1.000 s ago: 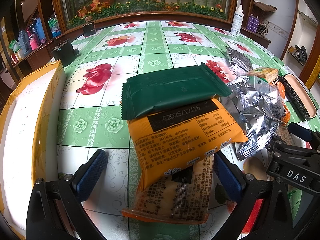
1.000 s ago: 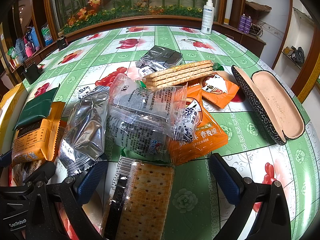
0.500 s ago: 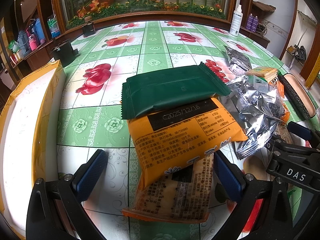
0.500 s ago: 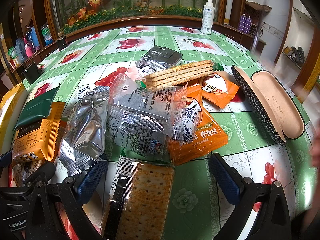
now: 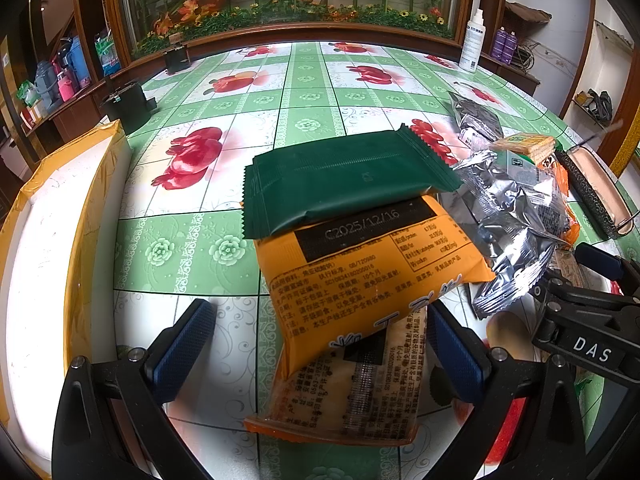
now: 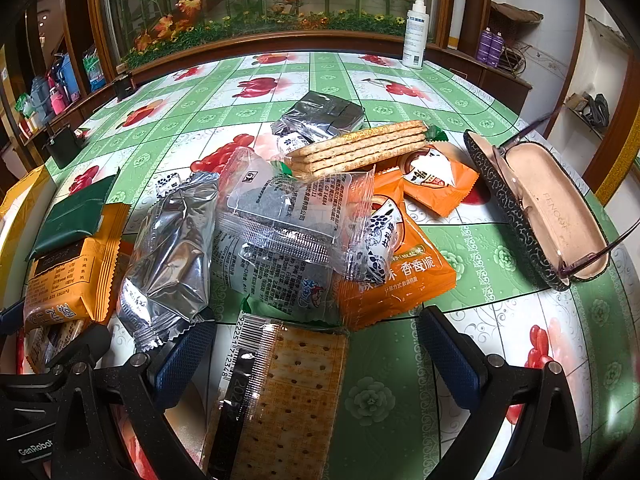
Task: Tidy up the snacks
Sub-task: 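Close the left gripper and lift the clear barcode cracker pack out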
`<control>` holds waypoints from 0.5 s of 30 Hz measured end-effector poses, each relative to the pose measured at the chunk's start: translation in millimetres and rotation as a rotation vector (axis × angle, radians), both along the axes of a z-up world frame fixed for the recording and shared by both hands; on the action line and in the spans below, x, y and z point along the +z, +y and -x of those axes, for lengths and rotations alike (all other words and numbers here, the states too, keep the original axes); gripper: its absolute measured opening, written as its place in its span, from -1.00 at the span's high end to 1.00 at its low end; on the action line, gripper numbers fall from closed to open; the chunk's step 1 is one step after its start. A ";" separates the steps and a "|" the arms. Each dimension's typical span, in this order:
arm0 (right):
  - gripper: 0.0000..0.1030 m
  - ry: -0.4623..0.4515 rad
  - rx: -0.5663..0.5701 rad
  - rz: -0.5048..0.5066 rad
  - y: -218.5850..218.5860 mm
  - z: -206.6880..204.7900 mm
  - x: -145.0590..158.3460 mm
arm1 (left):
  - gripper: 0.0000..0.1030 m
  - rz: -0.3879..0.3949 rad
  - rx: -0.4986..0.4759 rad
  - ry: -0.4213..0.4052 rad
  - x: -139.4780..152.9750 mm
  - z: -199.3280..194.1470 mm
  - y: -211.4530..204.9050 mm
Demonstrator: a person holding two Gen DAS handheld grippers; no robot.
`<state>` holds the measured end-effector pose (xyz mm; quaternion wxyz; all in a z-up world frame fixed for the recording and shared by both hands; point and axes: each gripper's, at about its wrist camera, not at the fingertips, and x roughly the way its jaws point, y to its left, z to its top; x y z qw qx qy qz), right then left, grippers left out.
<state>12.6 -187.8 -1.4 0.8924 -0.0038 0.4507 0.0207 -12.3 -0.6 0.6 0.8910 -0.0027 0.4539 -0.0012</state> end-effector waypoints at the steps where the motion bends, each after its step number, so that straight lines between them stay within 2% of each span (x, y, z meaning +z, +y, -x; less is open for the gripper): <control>1: -0.98 0.000 0.000 0.000 -0.2 0.5 0.0 | -1.00 0.000 -0.002 0.000 0.0 0.1 -0.1; 6: -0.98 0.000 0.000 0.000 -0.1 0.3 0.1 | -0.96 0.006 -0.052 0.002 1.3 2.4 -2.8; 9: -0.98 0.000 0.000 0.000 0.0 0.1 0.2 | -0.50 -0.007 -0.088 -0.025 5.3 11.8 -7.2; 12: -0.98 0.000 0.000 0.000 0.0 0.1 0.1 | -0.33 0.015 -0.116 0.005 8.7 20.5 -6.2; 13: -0.98 0.000 0.000 0.000 0.0 0.0 0.1 | -0.13 0.029 -0.122 0.015 10.9 23.8 -3.8; 15: -0.98 0.000 0.000 0.000 0.1 0.0 0.0 | -0.07 0.058 -0.136 0.046 13.8 27.9 0.8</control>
